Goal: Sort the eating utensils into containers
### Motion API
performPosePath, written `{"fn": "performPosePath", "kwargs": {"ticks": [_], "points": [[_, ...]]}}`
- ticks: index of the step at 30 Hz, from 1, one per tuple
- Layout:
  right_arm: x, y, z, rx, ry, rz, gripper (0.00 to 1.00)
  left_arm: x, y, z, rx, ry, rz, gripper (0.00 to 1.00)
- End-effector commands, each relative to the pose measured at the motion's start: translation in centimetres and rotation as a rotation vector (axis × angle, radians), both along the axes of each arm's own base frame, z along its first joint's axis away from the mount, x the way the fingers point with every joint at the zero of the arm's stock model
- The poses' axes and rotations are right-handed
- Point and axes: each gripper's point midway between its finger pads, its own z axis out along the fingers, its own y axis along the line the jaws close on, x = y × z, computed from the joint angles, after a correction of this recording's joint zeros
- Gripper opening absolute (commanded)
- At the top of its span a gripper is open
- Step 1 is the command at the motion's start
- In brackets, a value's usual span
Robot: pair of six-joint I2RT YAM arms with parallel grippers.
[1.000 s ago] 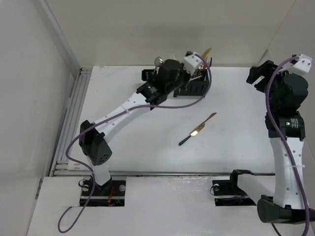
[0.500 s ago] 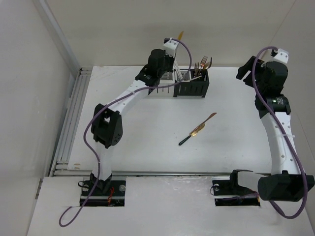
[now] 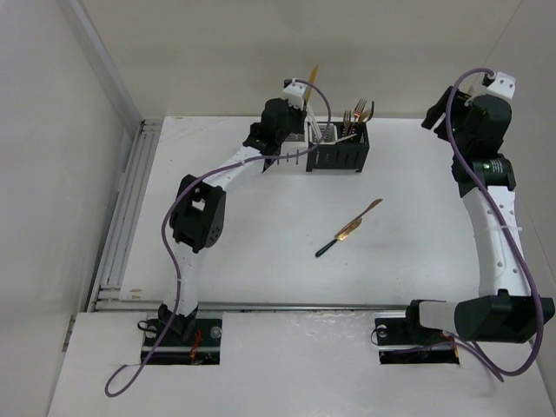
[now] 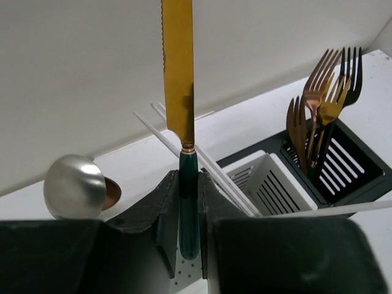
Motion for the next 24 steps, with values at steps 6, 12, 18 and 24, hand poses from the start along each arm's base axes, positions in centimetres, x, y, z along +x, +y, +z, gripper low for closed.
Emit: {"fn": "performPosePath", "kwargs": {"ticks": [6,12,18,24], "points": [[-0.2,-1.0,3.5,-0.056,-0.063,-0.035,0.78,0.8,0.5,-0.6,-0.023,-0.119,0.037,0.0],[-0.7,-1.0,4.1,-0.066,-0.07,-0.034,0.78,-0.3,0.7,-3.5,0.005,-0.077,0.012,0.0],[-1.0,-1.1,4.4,-0.075,-0.077,-0.033,0.78,-0.7,1.7,-4.1,0.016,-0.112,0.043,0.0],[-1.6,-1.1,5.0,-0.093,-0.074,-0.03,0.8,0.0,1.4,-4.4,0.027,-0.114,0.042,0.15]]}}
